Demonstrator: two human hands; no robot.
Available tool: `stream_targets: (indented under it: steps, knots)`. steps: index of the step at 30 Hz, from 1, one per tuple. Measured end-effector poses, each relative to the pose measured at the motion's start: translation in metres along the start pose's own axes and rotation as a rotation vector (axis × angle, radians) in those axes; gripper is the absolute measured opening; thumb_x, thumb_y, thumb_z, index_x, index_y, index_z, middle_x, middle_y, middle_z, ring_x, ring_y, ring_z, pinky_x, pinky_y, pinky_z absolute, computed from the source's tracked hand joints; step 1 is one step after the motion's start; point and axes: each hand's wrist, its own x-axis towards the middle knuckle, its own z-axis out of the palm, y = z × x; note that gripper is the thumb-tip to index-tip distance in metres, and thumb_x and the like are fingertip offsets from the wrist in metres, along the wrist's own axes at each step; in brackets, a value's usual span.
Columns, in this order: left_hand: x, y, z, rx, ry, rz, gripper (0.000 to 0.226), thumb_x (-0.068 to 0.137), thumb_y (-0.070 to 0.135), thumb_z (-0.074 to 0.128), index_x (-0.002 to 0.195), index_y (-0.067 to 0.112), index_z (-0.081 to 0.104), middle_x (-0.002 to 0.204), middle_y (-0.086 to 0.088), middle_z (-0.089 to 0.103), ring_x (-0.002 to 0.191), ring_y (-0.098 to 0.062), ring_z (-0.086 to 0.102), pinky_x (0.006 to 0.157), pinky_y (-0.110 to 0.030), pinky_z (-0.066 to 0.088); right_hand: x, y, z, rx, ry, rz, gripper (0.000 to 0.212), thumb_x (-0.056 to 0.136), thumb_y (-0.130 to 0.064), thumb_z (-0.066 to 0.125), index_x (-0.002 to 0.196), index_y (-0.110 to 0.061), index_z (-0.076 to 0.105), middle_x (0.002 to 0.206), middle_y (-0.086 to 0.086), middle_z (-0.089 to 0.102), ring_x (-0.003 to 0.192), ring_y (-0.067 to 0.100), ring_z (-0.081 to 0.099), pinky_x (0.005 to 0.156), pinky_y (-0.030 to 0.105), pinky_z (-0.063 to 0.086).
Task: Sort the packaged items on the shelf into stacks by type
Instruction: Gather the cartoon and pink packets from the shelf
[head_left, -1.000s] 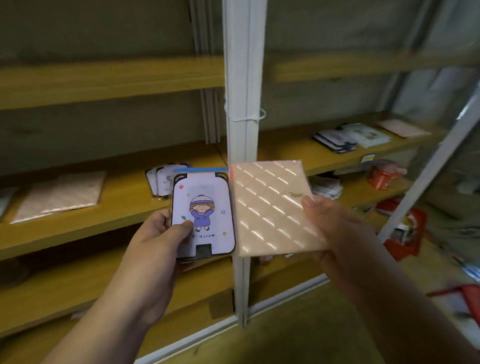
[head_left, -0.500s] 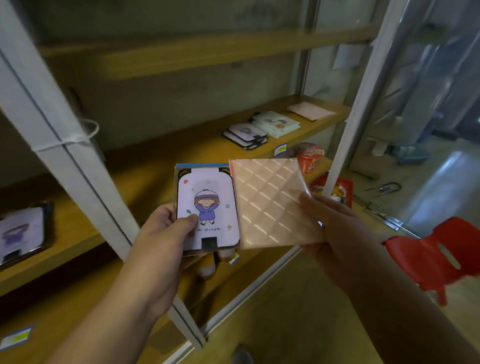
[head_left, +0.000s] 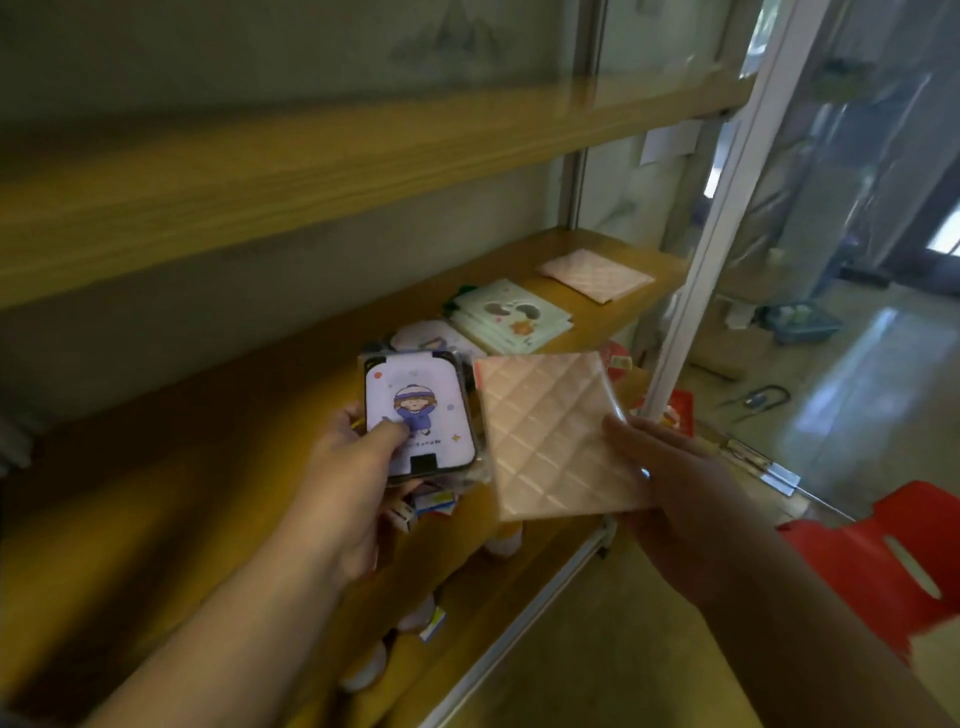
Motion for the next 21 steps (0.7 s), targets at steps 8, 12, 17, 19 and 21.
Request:
stream_targets:
  steps: [8, 12, 17, 19, 21]
  knots:
    - [0.096, 0.016, 0.039, 0.269, 0.202, 0.187, 0.042, 0.093, 0.021, 0.069, 0.132, 0.017, 0.054, 0.118, -0.004, 0.07, 0.105, -0.024, 0.068, 0.096, -0.045, 0.054, 0.075, -0.017, -0.013, -0.066, -0.056, 0.029, 0.039, 0.07, -0.031, 0.075, 0.104, -0.011, 0.077, 0.099, 0.012, 0.078, 0.089, 0.029, 0.076, 0.069, 0.037, 0.062]
    - [0.128, 0.011, 0.057, 0.658, 0.297, 0.202, 0.041, 0.098, 0.026, 0.059, 0.136, 0.011, 0.052, 0.134, -0.011, 0.057, 0.113, -0.03, 0.058, 0.082, -0.035, 0.047, 0.128, -0.027, -0.019, -0.189, -0.05, 0.085, 0.025, 0.081, -0.038, 0.077, 0.104, -0.029, 0.077, 0.111, 0.007, 0.075, 0.101, 0.032, 0.071, 0.091, 0.052, 0.056]
    - [0.131, 0.002, 0.072, 1.271, 0.487, 0.172, 0.044, 0.099, 0.034, 0.051, 0.14, 0.018, 0.049, 0.148, -0.021, 0.039, 0.132, -0.044, 0.034, 0.107, -0.045, 0.031, 0.192, -0.049, -0.037, -0.237, -0.217, 0.113, 0.022, 0.086, -0.034, 0.074, 0.107, -0.031, 0.074, 0.102, 0.0, 0.078, 0.093, 0.022, 0.075, 0.082, 0.041, 0.06]
    - [0.127, 0.003, 0.082, 1.307, 0.56, 0.238, 0.044, 0.098, 0.033, 0.052, 0.14, 0.024, 0.051, 0.147, -0.018, 0.041, 0.13, -0.044, 0.036, 0.106, -0.046, 0.03, 0.215, -0.063, -0.043, -0.214, -0.301, 0.129, 0.026, 0.09, -0.029, 0.071, 0.115, -0.026, 0.07, 0.103, 0.001, 0.078, 0.094, 0.02, 0.075, 0.078, 0.037, 0.059]
    - [0.127, 0.006, 0.1, 1.29, 0.586, 0.321, 0.045, 0.095, 0.035, 0.056, 0.138, 0.025, 0.055, 0.145, -0.015, 0.045, 0.129, -0.043, 0.038, 0.104, -0.045, 0.031, 0.238, -0.078, -0.05, -0.221, -0.36, 0.118, 0.024, 0.093, -0.026, 0.067, 0.117, -0.024, 0.068, 0.104, 0.002, 0.078, 0.095, 0.02, 0.075, 0.074, 0.033, 0.059]
